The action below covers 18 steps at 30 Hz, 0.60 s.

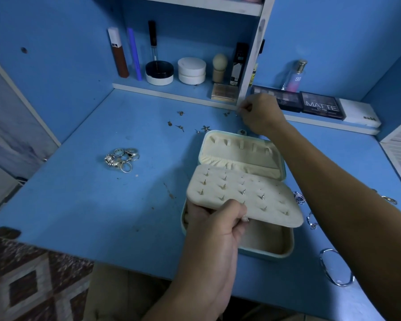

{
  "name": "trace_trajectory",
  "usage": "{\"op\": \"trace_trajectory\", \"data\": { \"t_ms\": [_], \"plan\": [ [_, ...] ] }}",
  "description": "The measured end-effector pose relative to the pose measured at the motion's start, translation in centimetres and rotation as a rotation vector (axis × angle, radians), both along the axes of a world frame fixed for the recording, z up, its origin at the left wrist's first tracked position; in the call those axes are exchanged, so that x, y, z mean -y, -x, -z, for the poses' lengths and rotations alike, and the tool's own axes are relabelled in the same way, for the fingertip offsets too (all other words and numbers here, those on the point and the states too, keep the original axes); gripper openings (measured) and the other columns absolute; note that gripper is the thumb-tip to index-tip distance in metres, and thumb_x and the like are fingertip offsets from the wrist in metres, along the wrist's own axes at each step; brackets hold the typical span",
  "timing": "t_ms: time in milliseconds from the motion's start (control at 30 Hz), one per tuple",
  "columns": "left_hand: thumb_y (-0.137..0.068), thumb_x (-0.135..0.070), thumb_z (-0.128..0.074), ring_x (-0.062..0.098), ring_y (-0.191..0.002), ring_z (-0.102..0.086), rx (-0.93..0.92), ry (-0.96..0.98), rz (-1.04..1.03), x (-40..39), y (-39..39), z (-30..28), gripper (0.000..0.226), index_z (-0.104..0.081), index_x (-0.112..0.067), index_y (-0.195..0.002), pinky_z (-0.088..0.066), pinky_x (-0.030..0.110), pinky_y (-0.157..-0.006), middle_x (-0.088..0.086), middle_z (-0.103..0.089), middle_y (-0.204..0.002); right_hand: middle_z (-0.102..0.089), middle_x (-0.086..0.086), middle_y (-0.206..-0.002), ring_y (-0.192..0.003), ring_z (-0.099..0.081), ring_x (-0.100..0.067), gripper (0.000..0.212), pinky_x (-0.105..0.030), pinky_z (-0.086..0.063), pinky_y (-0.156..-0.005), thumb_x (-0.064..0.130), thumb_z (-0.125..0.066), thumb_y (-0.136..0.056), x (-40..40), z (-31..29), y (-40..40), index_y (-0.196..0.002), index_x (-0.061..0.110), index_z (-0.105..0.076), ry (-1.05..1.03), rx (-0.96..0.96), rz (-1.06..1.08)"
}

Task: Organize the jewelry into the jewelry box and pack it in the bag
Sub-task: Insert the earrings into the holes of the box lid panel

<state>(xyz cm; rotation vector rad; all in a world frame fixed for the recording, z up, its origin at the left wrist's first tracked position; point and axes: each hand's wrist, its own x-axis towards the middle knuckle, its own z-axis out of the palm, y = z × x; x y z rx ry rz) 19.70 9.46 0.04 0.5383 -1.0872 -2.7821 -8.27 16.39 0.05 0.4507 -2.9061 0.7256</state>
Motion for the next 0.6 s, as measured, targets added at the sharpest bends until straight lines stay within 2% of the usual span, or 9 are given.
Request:
{"op": "trace_trajectory", "data": {
  "t_ms": [67, 133, 200, 300, 400, 500, 600],
  "plan": [
    [-0.067, 0.0, -0.057, 0.037, -0.119, -0.06, -0.001, 0.014, 0.005, 0.0, 0.0, 0.1, 0.055, -0.057, -0.006, -0.122, -0.055, 0.043, -0.095, 0.022, -0.065, -0.122, -0.073, -0.011, -0.093, -0.086, -0.065, -0.025, 0.017, -0.031, -0.053, -0.072, 0.012, -0.059, -0.092, -0.4, -0.1, -0.3, -0.091, 0.004, -0.074, 0.016, -0.017, -0.033],
    [-0.068, 0.0, -0.057, 0.033, -0.118, -0.063, -0.016, 0.021, 0.007, 0.0, 0.0, 0.1, 0.059, -0.054, -0.007, -0.127, -0.056, 0.041, -0.094, 0.017, -0.068, -0.121, -0.072, -0.009, -0.093, -0.081, -0.062, -0.02, 0.016, -0.026, -0.047, -0.067, 0.009, -0.059, -0.092, -0.8, -0.3, -0.8, -0.093, 0.004, -0.074, 0.041, -0.004, -0.058],
    [-0.068, 0.0, -0.058, 0.028, -0.117, -0.065, -0.018, 0.031, 0.006, 0.1, 0.0, 0.1, 0.06, -0.054, -0.01, -0.127, -0.057, 0.039, -0.092, 0.012, -0.069, -0.121, -0.069, -0.006, -0.092, -0.081, -0.062, -0.018, 0.018, -0.023, -0.049, -0.069, 0.006, -0.057, -0.094, -1.2, -0.7, -1.3, -0.1, 0.008, -0.074, 0.095, 0.041, -0.081],
    [-0.067, -0.001, -0.059, 0.026, -0.115, -0.066, -0.01, 0.049, 0.006, 0.1, 0.1, 0.2, 0.059, -0.055, -0.012, -0.125, -0.058, 0.035, -0.089, 0.01, -0.07, -0.119, -0.063, 0.001, -0.079, -0.067, -0.059, -0.012, 0.019, -0.017, -0.055, -0.056, 0.004, -0.054, -0.098, -1.9, -1.7, -2.4, -0.102, 0.01, -0.072, 0.214, 0.131, -0.093],
    [-0.067, -0.001, -0.06, 0.025, -0.114, -0.067, -0.01, 0.063, 0.004, 0.1, 0.1, 0.3, 0.063, -0.054, -0.013, -0.128, -0.058, 0.034, -0.088, 0.009, -0.071, -0.12, -0.065, -0.003, -0.079, -0.068, -0.061, -0.016, 0.019, -0.024, -0.06, -0.063, 0.003, -0.054, -0.098, -2.2, -2.7, -3.9, -0.098, 0.012, -0.07, 0.28, 0.161, -0.11],
    [-0.069, -0.001, -0.06, 0.027, -0.116, -0.066, -0.029, 0.098, -0.001, 0.2, -0.1, 0.4, 0.067, -0.049, -0.018, -0.132, -0.057, 0.037, -0.092, 0.01, -0.069, -0.122, -0.071, -0.01, -0.087, -0.086, -0.069, -0.031, 0.02, -0.032, -0.062, -0.07, 0.003, -0.057, -0.096, -2.7, -3.5, -5.2, -0.094, 0.016, -0.071, 0.298, 0.184, -0.13],
    [-0.072, 0.0, -0.059, 0.027, -0.118, -0.064, -0.062, 0.123, 0.002, 0.2, -0.3, 0.3, 0.067, -0.047, -0.026, -0.133, -0.055, 0.042, -0.096, 0.01, -0.067, -0.125, -0.074, -0.007, -0.089, -0.085, -0.072, -0.026, 0.021, -0.031, -0.062, -0.071, 0.006, -0.061, -0.095, -3.3, -3.9, -6.7, -0.09, 0.023, -0.072, 0.302, 0.211, -0.141]
  ]
}}
